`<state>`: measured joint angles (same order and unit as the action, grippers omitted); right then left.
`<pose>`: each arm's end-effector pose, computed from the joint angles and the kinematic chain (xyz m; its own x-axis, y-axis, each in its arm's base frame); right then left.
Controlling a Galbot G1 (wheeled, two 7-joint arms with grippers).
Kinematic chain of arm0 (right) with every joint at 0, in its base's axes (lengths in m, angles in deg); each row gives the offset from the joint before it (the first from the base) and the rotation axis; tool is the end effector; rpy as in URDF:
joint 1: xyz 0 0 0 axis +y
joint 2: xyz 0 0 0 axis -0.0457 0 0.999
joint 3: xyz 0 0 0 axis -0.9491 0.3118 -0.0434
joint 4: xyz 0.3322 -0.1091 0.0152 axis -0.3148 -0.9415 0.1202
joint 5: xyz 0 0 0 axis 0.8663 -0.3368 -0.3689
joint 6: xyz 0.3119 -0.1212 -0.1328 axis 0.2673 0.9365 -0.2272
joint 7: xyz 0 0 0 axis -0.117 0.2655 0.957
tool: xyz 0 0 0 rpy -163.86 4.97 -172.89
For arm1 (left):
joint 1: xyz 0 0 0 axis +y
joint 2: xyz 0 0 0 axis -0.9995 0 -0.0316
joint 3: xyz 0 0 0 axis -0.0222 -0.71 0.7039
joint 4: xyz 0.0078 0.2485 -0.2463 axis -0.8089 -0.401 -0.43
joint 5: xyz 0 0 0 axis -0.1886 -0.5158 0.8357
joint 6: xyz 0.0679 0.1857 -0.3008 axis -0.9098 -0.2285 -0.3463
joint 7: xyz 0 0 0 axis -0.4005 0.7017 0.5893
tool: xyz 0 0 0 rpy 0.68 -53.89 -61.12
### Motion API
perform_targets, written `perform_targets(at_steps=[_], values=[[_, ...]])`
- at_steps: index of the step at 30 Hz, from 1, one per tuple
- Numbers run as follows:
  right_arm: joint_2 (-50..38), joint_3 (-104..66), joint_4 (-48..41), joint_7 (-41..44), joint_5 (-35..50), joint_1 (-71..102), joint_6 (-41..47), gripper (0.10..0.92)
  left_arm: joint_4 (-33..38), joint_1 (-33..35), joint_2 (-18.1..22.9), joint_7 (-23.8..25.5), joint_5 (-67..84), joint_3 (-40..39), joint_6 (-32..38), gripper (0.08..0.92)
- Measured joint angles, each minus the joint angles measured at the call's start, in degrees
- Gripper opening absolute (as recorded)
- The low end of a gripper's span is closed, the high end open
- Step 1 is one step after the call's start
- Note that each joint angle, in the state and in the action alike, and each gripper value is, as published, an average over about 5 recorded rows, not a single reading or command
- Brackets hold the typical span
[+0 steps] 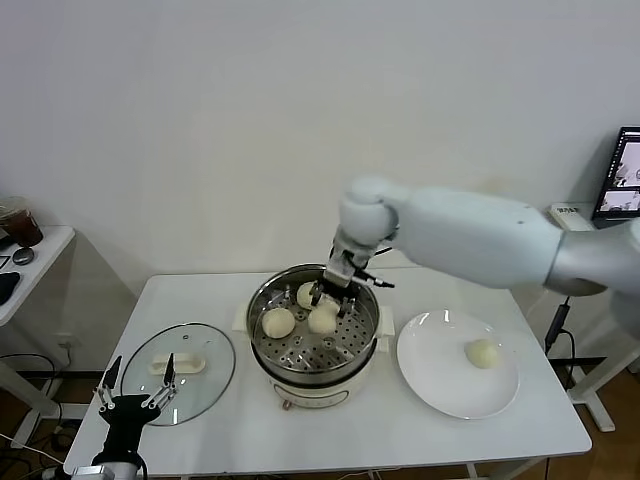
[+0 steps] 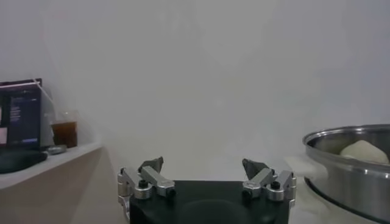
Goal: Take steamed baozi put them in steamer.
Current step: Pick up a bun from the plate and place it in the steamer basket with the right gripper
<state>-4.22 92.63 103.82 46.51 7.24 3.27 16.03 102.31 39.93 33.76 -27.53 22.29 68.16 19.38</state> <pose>0.5161 0.1637 -0.0696 -0.0210 -0.2115 0.9771 -0.2803 -0.9369 -0.2088 0.1438 0.1040 -0.3147 -0.9921 -0.1253 -0.0104 -0.1256 0.9844 0.1230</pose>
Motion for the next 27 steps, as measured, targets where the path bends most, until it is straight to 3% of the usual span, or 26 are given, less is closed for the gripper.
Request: perform_targets(at_steps=[17,27], values=[[4.4,2.2,-1.4,-2.1,-7.6,3.7,-7.3,0.548,-0.9,-0.2,0.2,-0.1,0.0,0.1,0.3,0.823],[4.0,1.7,-0.4,-2.9,-7.3,2.9,-7.5,0.785,-0.9,-0.1,0.3,-0.1,0.0,0.2,0.4,0.823]])
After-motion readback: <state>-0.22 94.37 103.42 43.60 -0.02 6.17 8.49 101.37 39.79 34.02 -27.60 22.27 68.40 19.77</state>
